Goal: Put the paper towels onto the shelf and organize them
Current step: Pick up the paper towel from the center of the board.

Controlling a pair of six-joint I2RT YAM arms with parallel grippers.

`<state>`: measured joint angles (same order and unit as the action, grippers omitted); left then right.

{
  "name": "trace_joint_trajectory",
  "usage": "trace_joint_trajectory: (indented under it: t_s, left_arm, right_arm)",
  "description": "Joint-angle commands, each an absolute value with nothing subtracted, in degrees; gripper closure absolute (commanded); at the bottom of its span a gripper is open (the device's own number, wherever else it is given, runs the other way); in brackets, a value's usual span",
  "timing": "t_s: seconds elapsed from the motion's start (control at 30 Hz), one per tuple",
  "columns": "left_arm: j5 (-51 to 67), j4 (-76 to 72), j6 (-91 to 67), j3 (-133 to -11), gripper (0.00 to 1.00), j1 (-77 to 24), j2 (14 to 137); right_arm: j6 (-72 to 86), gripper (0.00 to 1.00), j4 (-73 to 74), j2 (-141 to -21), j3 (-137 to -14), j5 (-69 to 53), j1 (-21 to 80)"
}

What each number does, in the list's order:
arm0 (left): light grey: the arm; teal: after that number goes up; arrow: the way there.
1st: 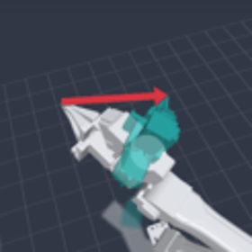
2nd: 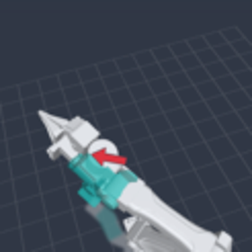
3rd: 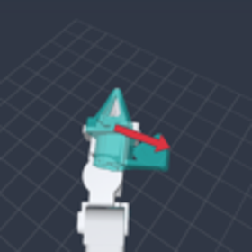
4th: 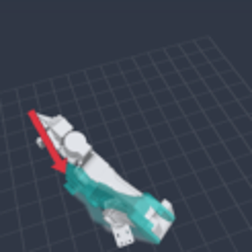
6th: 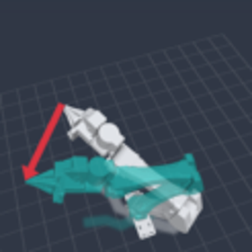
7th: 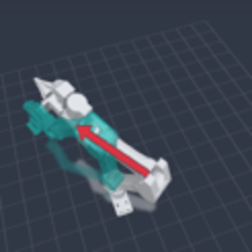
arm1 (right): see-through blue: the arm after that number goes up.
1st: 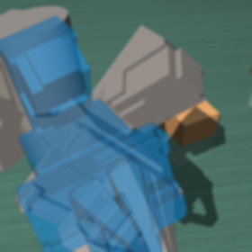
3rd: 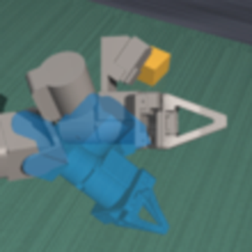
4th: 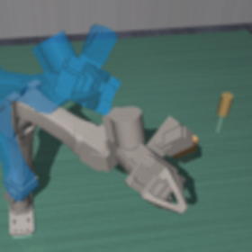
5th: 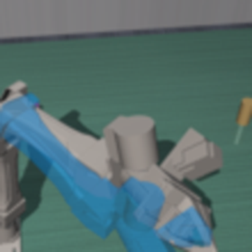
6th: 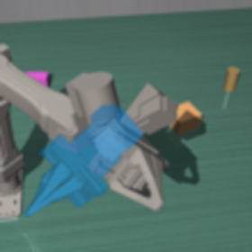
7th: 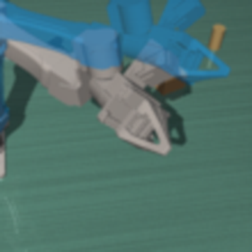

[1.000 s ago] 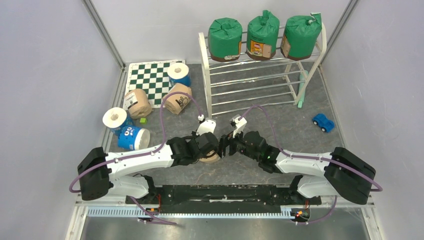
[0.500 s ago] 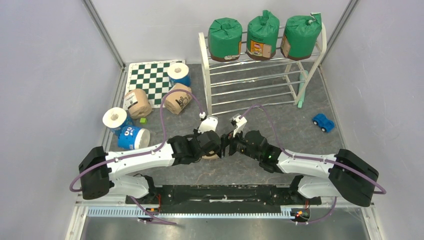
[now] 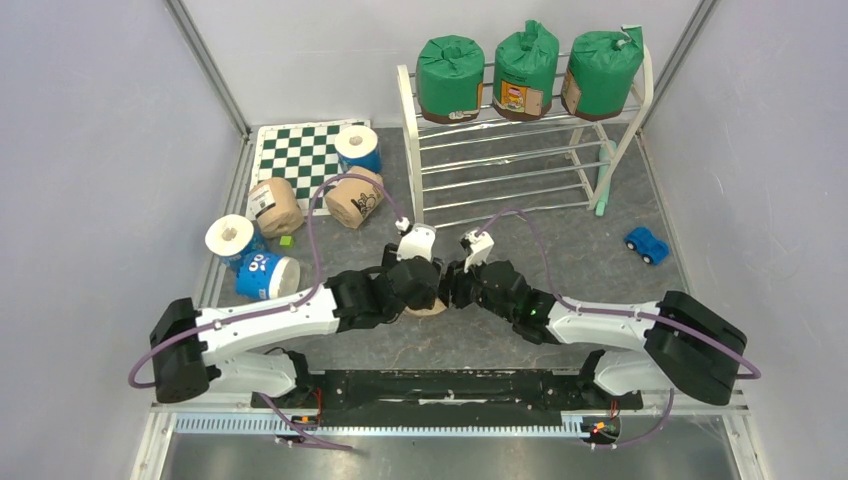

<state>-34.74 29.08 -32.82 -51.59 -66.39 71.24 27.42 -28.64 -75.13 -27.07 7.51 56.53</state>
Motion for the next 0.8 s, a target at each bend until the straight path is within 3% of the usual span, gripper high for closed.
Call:
trace_joint_trajectory:
  t_s: [0.0, 0.17, 0.33, 0.57, 0.77]
  left_arm:
    - [-34.43, 25.19, -34.69, -53.49, 0.22, -66.97, 65.52]
    - [-35.81, 26.09, -34.05, -52.57, 0.05, -66.60, 57.50]
    - [-32.54, 22.54, -32.51, -48.70, 0.00, -63.27, 47.79]
    - [-3.44, 4.66, -36.65, -33.86, 0.00, -42.18, 36.34]
    - [14.75, -15.01, -46.96, -24.85, 0.00, -34.08, 36.29]
  right_arm:
    - [27.83, 0.71, -30.97, -72.77, -23.88, 9.43, 56.40]
    - [31.74, 1.00, -41.54, -69.23, -16.17, 3.84, 52.25]
    - [35.48, 1.00, -60.71, -63.92, -7.66, -2.20, 47.67]
    - [45.67, 1.00, -87.08, -63.66, -2.46, -13.94, 38.27]
    - [59.26, 1.00, -112.01, -72.32, -2.29, -19.03, 34.51]
